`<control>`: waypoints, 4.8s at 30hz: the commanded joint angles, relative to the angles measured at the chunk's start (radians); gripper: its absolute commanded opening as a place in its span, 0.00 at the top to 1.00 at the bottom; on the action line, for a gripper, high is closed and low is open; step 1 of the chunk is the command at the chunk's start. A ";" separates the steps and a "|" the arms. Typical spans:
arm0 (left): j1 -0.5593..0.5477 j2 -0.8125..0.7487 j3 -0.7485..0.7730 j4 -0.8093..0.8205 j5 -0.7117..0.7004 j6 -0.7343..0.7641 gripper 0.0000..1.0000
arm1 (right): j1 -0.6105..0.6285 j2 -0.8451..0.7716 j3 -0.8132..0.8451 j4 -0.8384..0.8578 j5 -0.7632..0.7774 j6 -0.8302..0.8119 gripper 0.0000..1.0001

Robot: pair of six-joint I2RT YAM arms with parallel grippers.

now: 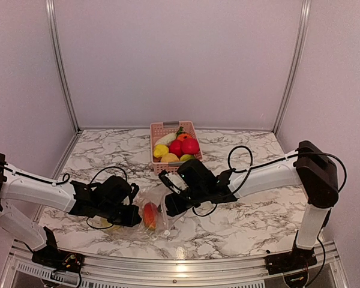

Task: Open the zip-top bag and remove the fake food
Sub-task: Adjust the fake fruit in the zipper food storage bag, then pick up the fake fruit from the zipper food storage bag.

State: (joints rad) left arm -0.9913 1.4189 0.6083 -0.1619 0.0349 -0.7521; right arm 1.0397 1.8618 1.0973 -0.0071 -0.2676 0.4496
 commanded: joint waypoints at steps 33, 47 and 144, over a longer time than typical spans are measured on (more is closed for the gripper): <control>0.003 -0.028 -0.071 -0.008 -0.024 -0.008 0.96 | 0.021 0.055 0.098 -0.092 0.028 0.011 0.50; 0.003 0.057 -0.006 0.012 -0.012 0.012 0.96 | 0.026 0.084 0.119 -0.118 0.010 -0.002 0.51; 0.022 0.086 0.016 0.074 -0.010 -0.021 0.96 | 0.045 0.115 0.196 -0.176 0.174 0.059 0.63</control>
State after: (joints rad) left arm -0.9833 1.5261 0.6518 -0.0658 0.0433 -0.7635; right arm 1.0763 2.0155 1.3083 -0.1585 -0.1196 0.4969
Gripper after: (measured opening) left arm 0.036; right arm 0.431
